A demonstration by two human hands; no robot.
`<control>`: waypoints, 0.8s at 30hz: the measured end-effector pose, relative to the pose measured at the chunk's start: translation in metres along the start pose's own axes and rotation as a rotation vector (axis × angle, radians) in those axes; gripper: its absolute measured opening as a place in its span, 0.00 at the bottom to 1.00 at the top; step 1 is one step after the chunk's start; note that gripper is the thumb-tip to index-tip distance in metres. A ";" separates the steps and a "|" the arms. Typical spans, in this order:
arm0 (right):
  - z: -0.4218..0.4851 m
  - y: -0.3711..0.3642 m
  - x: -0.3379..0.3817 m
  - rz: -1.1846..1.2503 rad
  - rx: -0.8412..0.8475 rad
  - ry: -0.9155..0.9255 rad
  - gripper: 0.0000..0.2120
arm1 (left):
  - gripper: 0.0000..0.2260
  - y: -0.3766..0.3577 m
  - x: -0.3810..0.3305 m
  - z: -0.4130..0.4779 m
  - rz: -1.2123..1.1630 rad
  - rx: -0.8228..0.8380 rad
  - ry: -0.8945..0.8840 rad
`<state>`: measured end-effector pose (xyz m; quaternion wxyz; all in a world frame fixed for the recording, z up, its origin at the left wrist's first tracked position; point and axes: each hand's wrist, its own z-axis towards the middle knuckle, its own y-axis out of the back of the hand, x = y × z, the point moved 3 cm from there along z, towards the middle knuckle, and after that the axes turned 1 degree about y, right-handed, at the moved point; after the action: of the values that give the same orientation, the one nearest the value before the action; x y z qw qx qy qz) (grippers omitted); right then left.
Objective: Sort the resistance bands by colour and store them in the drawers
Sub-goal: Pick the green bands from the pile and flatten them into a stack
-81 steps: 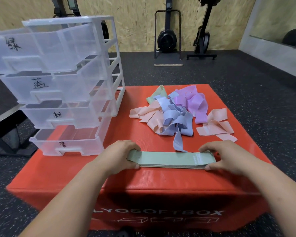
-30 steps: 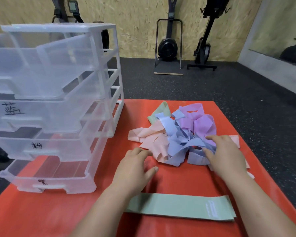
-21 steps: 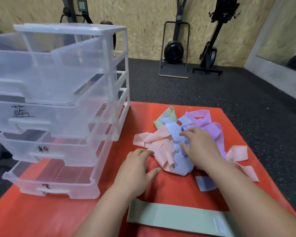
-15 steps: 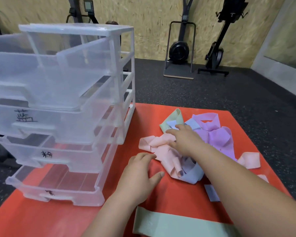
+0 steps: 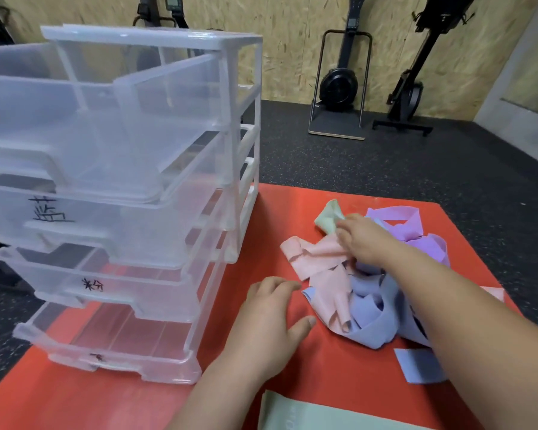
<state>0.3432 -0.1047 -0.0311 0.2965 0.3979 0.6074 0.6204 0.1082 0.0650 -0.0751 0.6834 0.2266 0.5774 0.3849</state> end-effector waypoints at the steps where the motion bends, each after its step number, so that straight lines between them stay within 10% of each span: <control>1: -0.004 0.016 -0.006 0.075 -0.089 0.003 0.16 | 0.27 0.001 -0.002 0.000 0.000 -0.004 -0.004; 10: -0.073 0.163 -0.019 0.247 -0.627 0.088 0.17 | 0.25 0.011 -0.020 -0.015 0.009 -0.007 -0.054; 13: -0.103 0.147 -0.027 0.230 -0.514 0.056 0.13 | 0.24 0.011 -0.021 -0.019 0.019 0.013 -0.056; 18: -0.147 0.049 -0.064 0.072 0.146 -0.081 0.09 | 0.25 0.007 -0.025 -0.024 0.054 0.073 -0.049; 24: -0.163 0.009 -0.075 0.111 -0.121 -0.097 0.18 | 0.25 0.002 -0.032 -0.027 0.062 0.094 -0.067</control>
<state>0.2434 -0.2532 -0.0230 0.3144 0.4420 0.5307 0.6513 0.0802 0.0371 -0.0597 0.6787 0.2888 0.5645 0.3704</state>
